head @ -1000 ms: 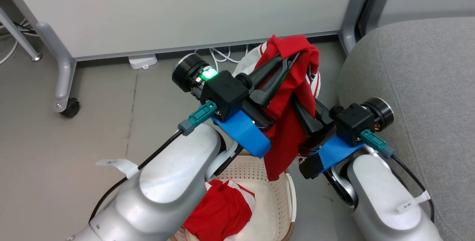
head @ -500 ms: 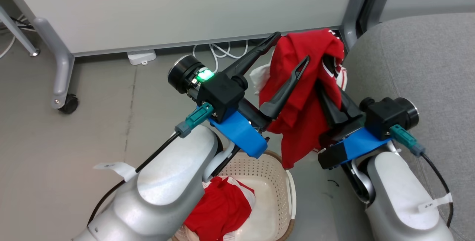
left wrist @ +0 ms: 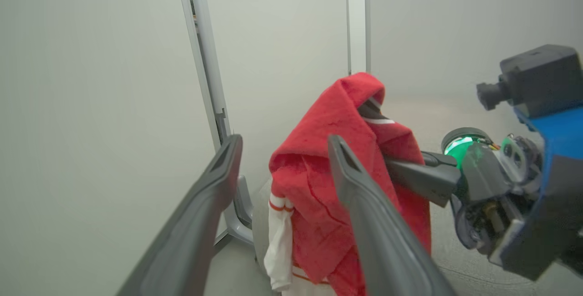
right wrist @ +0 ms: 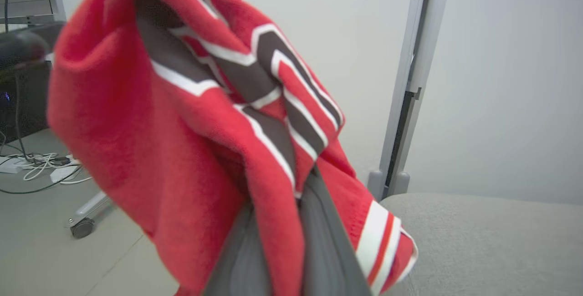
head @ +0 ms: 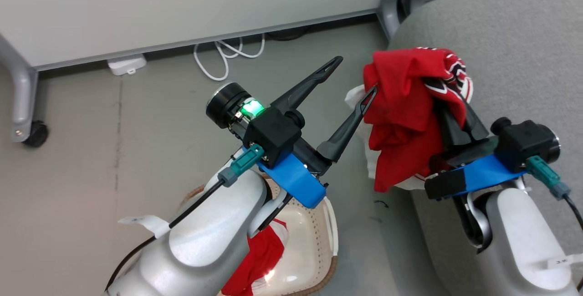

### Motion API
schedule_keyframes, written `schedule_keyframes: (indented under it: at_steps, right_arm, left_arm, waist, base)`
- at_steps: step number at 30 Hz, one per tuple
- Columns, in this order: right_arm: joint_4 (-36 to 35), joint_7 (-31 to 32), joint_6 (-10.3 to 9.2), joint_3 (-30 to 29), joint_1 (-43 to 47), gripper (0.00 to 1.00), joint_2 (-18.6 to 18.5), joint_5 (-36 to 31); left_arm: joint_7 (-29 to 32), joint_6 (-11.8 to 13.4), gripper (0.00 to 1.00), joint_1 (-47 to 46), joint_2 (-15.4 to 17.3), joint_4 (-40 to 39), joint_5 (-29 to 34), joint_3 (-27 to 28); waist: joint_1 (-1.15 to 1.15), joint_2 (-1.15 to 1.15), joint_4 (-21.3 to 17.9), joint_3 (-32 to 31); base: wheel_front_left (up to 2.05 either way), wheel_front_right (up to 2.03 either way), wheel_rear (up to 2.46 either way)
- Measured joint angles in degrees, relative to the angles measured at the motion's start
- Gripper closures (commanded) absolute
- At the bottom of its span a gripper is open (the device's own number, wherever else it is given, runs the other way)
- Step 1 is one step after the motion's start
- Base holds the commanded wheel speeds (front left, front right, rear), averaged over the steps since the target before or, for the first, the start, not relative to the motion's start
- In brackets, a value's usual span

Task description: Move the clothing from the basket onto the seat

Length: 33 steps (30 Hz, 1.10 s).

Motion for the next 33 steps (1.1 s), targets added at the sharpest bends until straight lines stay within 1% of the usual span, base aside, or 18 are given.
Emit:
schedule_keyframes:
  at_steps: [6,18,24,30,33]
  right_arm:
    - [-1.9,0.0,0.0,-3.1,0.8,1.0,0.1,-0.4]
    - [-6.0,0.0,0.0,-9.3,4.3,1.0,1.7,-0.3]
    - [-8.1,0.0,0.0,-11.6,6.6,1.0,2.0,-0.3]
    - [-10.1,0.0,0.0,-11.6,6.6,1.0,2.3,-0.6]
    - [-10.8,0.0,0.0,-11.1,5.3,1.0,2.4,-0.5]
  left_arm:
    - [0.0,0.0,0.0,0.0,0.1,-0.6,1.0,-0.9]
    - [0.0,-0.1,0.0,0.2,1.0,-0.9,2.3,-3.3]
    - [0.0,-0.1,0.0,0.5,1.1,-1.0,2.5,-4.0]
    - [0.0,-0.1,0.0,0.5,1.6,-1.4,2.9,-3.6]
    - [0.0,-0.1,0.0,0.5,2.6,-2.2,3.4,-2.4]
  waist:
    - [0.0,0.0,-3.2,1.7]
    - [0.0,0.0,-9.7,4.5]
    - [0.0,0.0,-11.3,5.6]
    - [0.0,0.0,-12.0,6.4]
    - [0.0,0.0,-12.3,7.1]
  base:
    - [0.0,0.0,0.0]
    - [0.0,0.0,0.0]
    - [0.0,0.0,0.0]
    - [0.0,0.0,0.0]
    - [0.0,0.0,0.0]
